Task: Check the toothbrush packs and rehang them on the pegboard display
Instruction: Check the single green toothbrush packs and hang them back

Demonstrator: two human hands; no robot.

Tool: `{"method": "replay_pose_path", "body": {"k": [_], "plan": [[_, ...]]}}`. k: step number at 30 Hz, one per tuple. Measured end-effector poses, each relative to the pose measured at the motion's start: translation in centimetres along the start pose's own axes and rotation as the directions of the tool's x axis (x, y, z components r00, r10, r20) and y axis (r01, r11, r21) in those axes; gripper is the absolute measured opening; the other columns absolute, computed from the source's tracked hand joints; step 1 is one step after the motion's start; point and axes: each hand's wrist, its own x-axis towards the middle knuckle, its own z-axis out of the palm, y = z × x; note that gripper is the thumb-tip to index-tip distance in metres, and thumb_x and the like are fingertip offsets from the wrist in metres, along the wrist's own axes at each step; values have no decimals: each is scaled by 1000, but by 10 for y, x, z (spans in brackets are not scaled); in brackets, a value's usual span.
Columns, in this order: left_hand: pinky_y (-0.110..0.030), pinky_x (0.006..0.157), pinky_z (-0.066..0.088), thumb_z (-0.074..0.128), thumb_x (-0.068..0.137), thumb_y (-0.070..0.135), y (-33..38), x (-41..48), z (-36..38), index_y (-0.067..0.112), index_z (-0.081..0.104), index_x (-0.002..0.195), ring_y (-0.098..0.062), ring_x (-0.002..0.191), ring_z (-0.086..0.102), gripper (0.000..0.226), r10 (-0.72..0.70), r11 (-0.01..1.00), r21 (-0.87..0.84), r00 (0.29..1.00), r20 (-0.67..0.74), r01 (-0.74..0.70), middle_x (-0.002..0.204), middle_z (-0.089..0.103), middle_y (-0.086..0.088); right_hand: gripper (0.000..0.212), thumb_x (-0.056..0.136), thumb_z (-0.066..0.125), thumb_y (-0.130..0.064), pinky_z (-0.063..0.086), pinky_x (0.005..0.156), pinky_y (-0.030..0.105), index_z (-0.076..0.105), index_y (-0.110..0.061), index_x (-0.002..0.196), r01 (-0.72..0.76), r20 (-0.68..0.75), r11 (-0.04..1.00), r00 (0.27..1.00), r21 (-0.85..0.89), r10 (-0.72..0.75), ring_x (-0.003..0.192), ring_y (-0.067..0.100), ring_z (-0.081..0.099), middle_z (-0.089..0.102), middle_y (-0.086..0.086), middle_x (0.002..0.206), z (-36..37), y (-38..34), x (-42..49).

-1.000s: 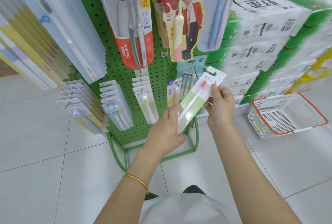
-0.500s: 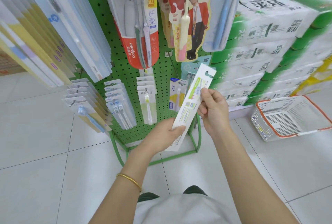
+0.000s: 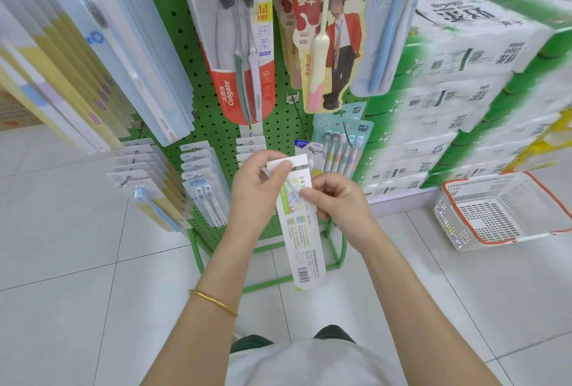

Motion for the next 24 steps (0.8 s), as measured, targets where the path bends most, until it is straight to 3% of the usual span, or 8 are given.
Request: {"method": "replay_pose_path", "body": {"k": [4, 7, 10, 13, 15, 17, 20, 24], "plan": [[-15, 57, 40, 55, 95, 12, 1, -2, -6, 21, 61, 89, -1, 57, 49, 12, -103, 981, -153, 988, 115, 120, 73, 62, 9, 20, 65, 83, -34, 40, 61, 25, 65, -25, 66, -84, 124, 994, 989, 64, 76, 68, 16, 48, 58, 2, 72, -5, 8, 3], [-21, 61, 42, 57, 93, 15, -2, -1, -14, 17, 59, 89, -4, 54, 44, 6, -149, 944, -254, 960, 238, 210, 72, 63, 11, 44, 48, 89, -51, 31, 56, 26, 62, -25, 71, -237, 267, 956, 945, 170, 187, 61, 14, 41, 51, 2, 68, -7, 16, 6], [-25, 63, 44, 52, 80, 17, -6, 1, -19, 14, 59, 87, -8, 57, 43, 11, -134, 915, -327, 943, 304, 236, 78, 61, -3, 61, 47, 92, -43, 42, 63, 22, 55, -15, 88, -284, 368, 943, 907, 174, 205, 65, 12, 53, 64, 4, 75, -5, 21, 8], [-24, 59, 41, 43, 71, 14, -5, -1, -22, 12, 58, 91, -14, 63, 39, 25, -139, 898, -350, 927, 349, 266, 72, 50, -8, 60, 60, 81, -27, 49, 85, 30, 53, -13, 112, -272, 418, 961, 879, 42, 230, 101, 25, 61, 64, 21, 115, 4, 23, 7], [-27, 59, 35, 39, 69, 15, -8, -2, -26, 11, 58, 94, -15, 63, 38, 32, -145, 889, -361, 920, 364, 283, 69, 49, -2, 58, 66, 77, -24, 48, 95, 34, 54, -12, 117, -237, 428, 970, 872, -54, 237, 113, 26, 60, 63, 19, 120, 11, 21, 6], [-31, 62, 34, 37, 70, 16, -12, -3, -30, 12, 62, 100, -16, 65, 41, 40, -151, 870, -387, 913, 380, 305, 73, 50, -2, 50, 67, 76, -21, 49, 92, 31, 57, -14, 112, -210, 407, 969, 880, -130, 245, 105, 20, 61, 66, 12, 111, 18, 20, 7], [-28, 71, 44, 40, 71, 18, -18, -2, -34, 14, 61, 118, -16, 80, 54, 52, -213, 831, -425, 912, 351, 358, 92, 61, -4, 37, 67, 76, -23, 46, 69, 21, 57, -19, 98, -178, 344, 963, 908, -201, 240, 80, 9, 54, 60, -2, 88, 28, 22, 8], [-25, 75, 53, 46, 90, 15, -23, 0, -34, 19, 60, 116, -11, 95, 62, 30, -321, 844, -401, 935, 151, 355, 112, 64, 1, 27, 78, 77, -21, 43, 62, 29, 52, -18, 87, -165, 202, 945, 953, -283, 227, 66, 10, 47, 53, -4, 75, 42, 26, 14]]}}
